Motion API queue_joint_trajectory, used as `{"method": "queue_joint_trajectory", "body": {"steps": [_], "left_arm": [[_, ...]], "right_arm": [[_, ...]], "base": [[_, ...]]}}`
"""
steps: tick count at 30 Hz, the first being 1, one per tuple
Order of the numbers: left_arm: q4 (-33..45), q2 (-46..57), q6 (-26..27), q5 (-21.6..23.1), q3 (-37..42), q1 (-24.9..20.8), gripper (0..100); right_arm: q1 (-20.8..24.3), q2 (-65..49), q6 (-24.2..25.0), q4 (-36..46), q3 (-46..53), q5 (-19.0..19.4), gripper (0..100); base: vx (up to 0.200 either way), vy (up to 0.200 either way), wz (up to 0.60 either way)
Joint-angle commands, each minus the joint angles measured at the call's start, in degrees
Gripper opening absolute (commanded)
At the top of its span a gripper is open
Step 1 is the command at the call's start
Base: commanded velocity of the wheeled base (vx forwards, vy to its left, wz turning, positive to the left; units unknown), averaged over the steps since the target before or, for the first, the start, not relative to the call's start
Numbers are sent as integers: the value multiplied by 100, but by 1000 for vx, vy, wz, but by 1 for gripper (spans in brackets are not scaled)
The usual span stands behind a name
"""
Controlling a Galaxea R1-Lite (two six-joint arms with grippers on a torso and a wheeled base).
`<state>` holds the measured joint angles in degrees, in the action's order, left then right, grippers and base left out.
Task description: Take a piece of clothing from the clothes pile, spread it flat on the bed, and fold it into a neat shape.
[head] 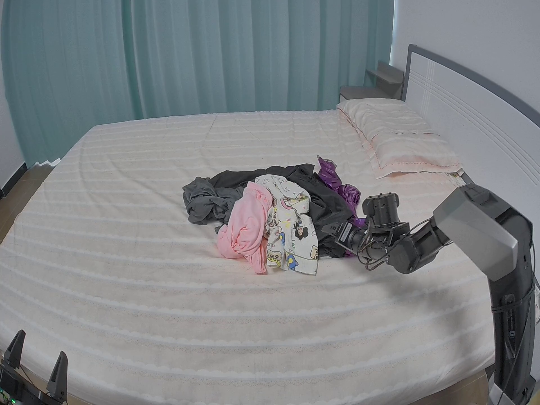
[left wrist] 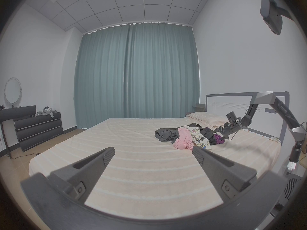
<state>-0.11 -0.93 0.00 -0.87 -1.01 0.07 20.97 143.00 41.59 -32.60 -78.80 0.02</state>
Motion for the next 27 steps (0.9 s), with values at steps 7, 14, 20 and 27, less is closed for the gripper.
{"method": "queue_joint_trajectory", "body": {"steps": [7, 14, 20, 27], "left_arm": [[-7, 40, 0, -1, 101, 1, 100], [-7, 40, 0, -1, 101, 1, 100], [-7, 40, 0, -1, 101, 1, 100], [-7, 40, 0, -1, 101, 1, 100]], "right_arm": [[540, 765, 7, 148, -865, -108, 100], [663, 1248, -46, 526, -1551, -328, 100], [804, 1354, -134, 544, -1735, -363, 100], [839, 1459, -266, 729, -1990, -363, 100]], "base": [[0, 0, 0], [0, 0, 0], [0, 0, 0], [0, 0, 0]]}}
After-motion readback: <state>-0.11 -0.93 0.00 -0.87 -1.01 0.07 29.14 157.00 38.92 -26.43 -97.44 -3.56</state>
